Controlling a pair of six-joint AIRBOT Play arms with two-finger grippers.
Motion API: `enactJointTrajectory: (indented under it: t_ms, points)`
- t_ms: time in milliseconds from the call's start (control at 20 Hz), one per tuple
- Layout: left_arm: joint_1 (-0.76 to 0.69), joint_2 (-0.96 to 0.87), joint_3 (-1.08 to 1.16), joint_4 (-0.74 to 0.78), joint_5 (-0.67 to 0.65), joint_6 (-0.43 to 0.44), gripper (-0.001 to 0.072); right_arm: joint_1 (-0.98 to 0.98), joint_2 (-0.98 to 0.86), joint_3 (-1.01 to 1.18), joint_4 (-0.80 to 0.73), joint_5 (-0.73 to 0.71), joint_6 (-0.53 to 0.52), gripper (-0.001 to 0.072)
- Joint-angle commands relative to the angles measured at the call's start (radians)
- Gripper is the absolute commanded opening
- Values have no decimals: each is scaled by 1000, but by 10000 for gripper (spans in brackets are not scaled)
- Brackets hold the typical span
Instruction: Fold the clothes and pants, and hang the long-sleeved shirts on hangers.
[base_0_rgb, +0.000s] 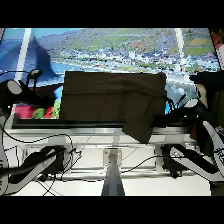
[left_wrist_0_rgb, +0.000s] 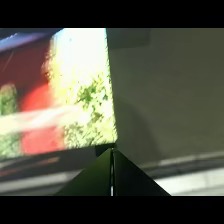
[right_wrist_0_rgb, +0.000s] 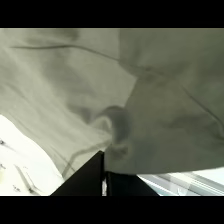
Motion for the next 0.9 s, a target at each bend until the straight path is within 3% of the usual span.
enactJointTrajectory:
  t_ms: [0,200,250,300,350,400,550,600,650,850]
  points:
    - [136,-1,-14,-125,-143,142,9,1,0,3,21,13,-23,16]
    - [267,-2,-110,-193,-101,166,13,1,0,3,21,-8,-22,15]
    - [279,-2,-137,-193,-95,166,46,1,0,3,21,-11,-22,15]
    - [283,-2,-162,-193,-82,166,212,1,0,3,21,-11,-22,16]
    - [283,-2,-185,-194,-56,166,436,1,0,3,21,-7,-22,15]
    - [283,-2,-203,-200,-34,166,468,1,0,3,21,-7,-22,16]
    - [283,-17,-222,-237,-9,166,448,1,0,3,21,-8,-22,16]
    - [283,-34,-222,-250,-9,166,326,1,0,3,21,-8,-22,16]
    - [283,-54,-222,-259,-9,166,278,1,0,3,21,-7,-22,16]
    - [283,-174,-222,-322,-8,197,282,1,0,3,21,-5,-22,16]
